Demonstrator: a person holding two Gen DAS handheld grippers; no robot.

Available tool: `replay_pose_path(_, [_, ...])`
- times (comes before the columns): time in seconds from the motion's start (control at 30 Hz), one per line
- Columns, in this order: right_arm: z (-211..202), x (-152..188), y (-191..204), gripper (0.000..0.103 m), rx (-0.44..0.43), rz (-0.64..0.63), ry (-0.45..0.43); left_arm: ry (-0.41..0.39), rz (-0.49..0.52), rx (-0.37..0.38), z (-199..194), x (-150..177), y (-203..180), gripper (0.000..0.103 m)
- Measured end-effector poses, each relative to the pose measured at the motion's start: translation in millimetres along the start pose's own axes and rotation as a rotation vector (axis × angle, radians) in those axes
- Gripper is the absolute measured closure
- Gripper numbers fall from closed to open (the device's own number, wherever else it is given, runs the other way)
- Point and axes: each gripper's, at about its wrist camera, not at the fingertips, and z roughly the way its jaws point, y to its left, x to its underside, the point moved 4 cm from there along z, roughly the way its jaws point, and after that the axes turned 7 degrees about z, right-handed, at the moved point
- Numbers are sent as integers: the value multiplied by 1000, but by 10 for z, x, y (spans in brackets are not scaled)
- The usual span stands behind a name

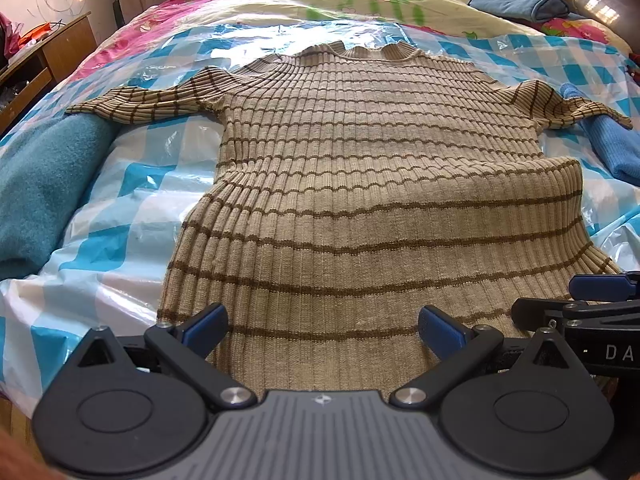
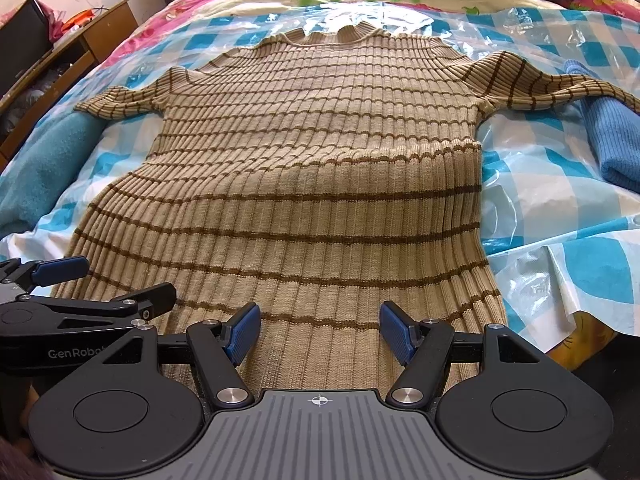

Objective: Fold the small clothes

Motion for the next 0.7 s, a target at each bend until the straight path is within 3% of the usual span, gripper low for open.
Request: replay_pose_path(0.7, [11,0,10,36,-17,5,-1,11,6,15,33,-2,-36,0])
